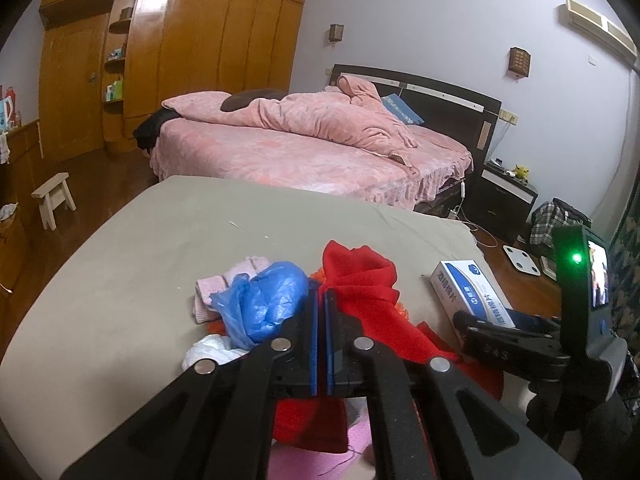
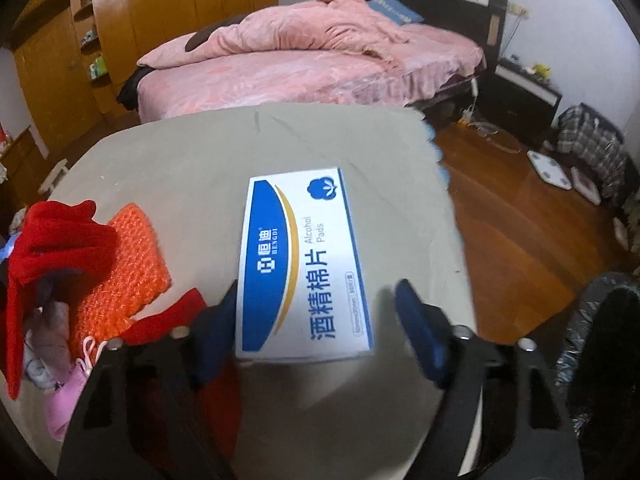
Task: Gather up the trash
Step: 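Grasp the blue plastic bag with the left tool while the right grasps the alcohol pad box, then carry the blue bag and box over the bin and release both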
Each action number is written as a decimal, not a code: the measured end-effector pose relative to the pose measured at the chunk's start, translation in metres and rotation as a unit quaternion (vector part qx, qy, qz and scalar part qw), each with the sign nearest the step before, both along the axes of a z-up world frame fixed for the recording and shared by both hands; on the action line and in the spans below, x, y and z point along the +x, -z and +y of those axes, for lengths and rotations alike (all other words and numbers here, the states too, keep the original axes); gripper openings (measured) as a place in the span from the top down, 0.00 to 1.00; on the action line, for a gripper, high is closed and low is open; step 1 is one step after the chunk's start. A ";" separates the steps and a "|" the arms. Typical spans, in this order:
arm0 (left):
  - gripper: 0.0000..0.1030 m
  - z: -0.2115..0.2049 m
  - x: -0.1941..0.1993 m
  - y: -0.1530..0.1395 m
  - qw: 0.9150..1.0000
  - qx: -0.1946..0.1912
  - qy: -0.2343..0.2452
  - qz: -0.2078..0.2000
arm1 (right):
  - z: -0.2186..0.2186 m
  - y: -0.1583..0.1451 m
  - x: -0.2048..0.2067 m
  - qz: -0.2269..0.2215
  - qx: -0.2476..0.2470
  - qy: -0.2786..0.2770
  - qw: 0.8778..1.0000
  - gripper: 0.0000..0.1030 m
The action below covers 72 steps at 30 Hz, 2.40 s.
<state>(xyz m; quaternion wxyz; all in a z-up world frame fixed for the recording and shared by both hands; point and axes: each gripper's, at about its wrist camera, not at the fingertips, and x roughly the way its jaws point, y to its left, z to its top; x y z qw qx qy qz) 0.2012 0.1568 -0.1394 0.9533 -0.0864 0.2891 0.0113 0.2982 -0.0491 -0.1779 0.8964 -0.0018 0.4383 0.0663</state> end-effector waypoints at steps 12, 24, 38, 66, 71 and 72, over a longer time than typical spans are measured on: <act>0.97 -0.021 -0.022 -0.026 0.999 -0.011 0.031 -0.032 | -0.010 -0.048 -0.033 -0.045 0.037 -0.026 0.998 0.47; 0.97 -0.058 -0.042 -0.043 0.996 -0.016 0.067 -0.049 | -0.049 -0.085 -0.074 -0.062 0.057 -0.038 0.996 0.47; 0.55 -0.056 -0.050 -0.024 0.999 0.010 0.047 -0.023 | -0.049 -0.056 -0.076 -0.032 0.049 -0.042 0.997 0.48; 0.93 -0.079 -0.045 -0.061 0.996 0.015 0.068 -0.058 | -0.081 -0.108 -0.108 -0.122 0.084 -0.043 0.988 0.48; 0.94 -0.110 -0.046 -0.072 0.993 0.008 0.101 -0.066 | -0.107 -0.125 -0.123 -0.143 0.083 -0.027 0.986 0.48; 0.94 -0.116 -0.045 -0.073 0.992 0.006 0.107 -0.066 | -0.114 -0.128 -0.127 -0.146 0.081 -0.022 0.986 0.48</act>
